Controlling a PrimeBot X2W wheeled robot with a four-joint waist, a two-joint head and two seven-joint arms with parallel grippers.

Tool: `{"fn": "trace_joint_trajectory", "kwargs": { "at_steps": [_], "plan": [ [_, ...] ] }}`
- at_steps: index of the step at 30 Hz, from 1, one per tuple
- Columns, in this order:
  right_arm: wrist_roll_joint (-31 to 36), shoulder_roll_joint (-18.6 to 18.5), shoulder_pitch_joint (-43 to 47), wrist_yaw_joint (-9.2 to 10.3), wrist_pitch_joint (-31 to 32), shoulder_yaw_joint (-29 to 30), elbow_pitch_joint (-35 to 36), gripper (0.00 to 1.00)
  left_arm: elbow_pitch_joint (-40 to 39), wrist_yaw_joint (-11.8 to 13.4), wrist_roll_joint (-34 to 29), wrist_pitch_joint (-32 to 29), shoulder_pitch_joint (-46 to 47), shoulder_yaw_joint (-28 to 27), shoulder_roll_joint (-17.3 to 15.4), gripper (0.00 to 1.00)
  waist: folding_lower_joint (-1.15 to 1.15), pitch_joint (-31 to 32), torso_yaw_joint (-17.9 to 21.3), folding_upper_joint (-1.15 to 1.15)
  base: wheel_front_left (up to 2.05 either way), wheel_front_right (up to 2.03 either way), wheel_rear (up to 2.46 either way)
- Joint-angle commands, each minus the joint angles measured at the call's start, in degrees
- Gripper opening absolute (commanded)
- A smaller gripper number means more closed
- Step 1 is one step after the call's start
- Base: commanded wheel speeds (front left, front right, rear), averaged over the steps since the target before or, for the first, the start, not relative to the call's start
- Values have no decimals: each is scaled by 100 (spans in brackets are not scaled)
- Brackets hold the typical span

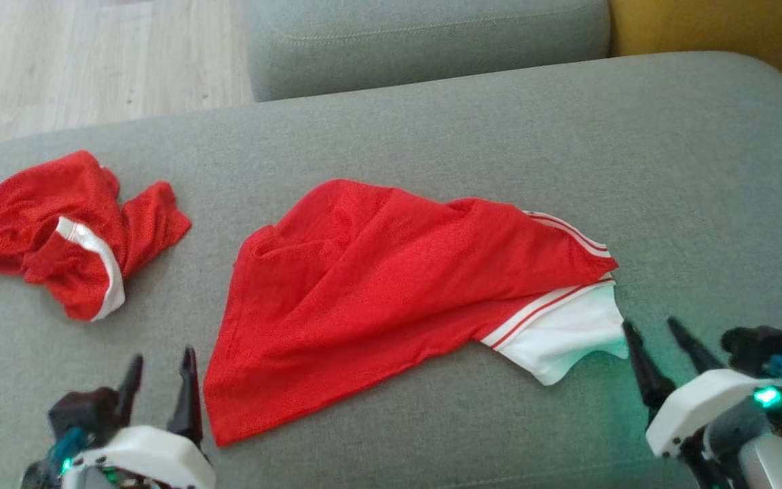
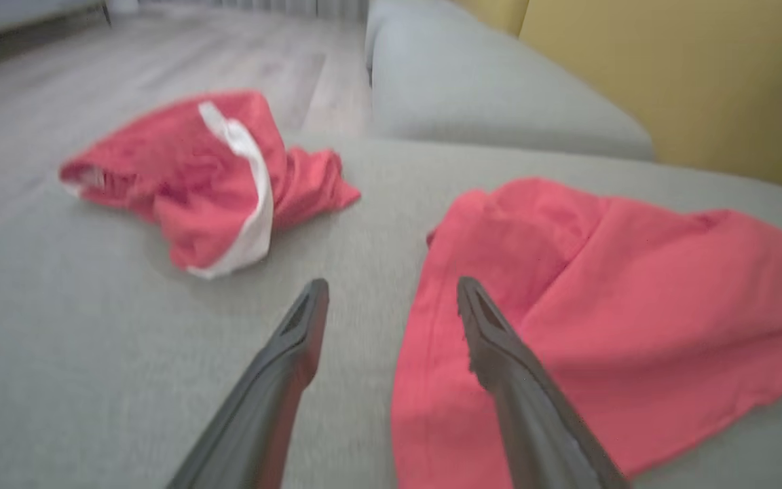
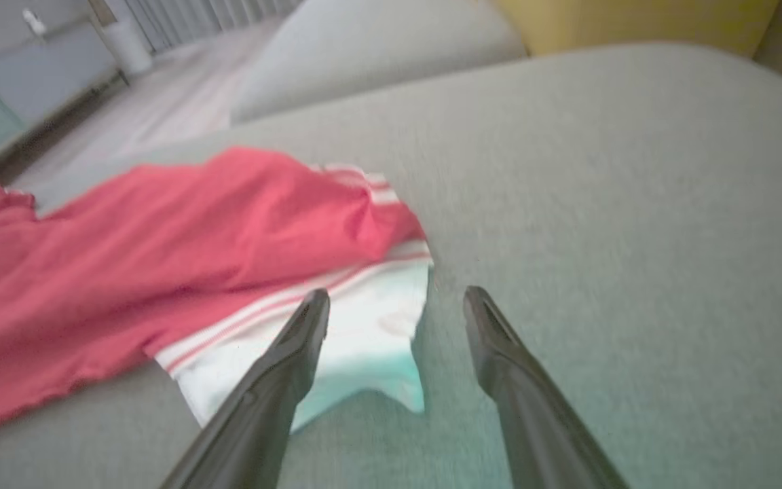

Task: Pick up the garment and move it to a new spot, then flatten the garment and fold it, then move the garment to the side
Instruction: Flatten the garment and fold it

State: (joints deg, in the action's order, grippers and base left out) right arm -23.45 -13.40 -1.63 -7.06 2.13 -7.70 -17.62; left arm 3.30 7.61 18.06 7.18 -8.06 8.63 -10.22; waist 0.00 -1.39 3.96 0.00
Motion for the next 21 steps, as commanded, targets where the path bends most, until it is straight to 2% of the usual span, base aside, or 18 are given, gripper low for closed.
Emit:
{"fn": "trace_joint_trajectory", "kwargs": {
  "at_steps": [1,6,12,15,21],
  "plan": [
    [-99,-169,-227,-43,414,-180,100,100,-84,-54,91,-407,237,-156,-81,100,0,-34,-33,0,0,0,0],
    [-272,-232,-384,-43,1253,-228,-25,100,-43,-224,393,-1632,199,34,-225,100,0,-161,-96,0,0,0,0],
    [-314,-219,-570,-43,1670,-271,-266,100,-6,-265,472,-2193,163,153,-332,100,0,-325,-141,0,0,0,0],
    [-248,-219,-690,-43,1651,-259,-351,100,51,-290,525,-2493,199,231,-374,100,0,-440,-191,0,0,0,0],
    [-252,-197,-805,-43,1608,-406,-442,100,275,-449,743,-2691,306,305,-328,100,0,-528,-186,0,0,0,0]
  ]
}}
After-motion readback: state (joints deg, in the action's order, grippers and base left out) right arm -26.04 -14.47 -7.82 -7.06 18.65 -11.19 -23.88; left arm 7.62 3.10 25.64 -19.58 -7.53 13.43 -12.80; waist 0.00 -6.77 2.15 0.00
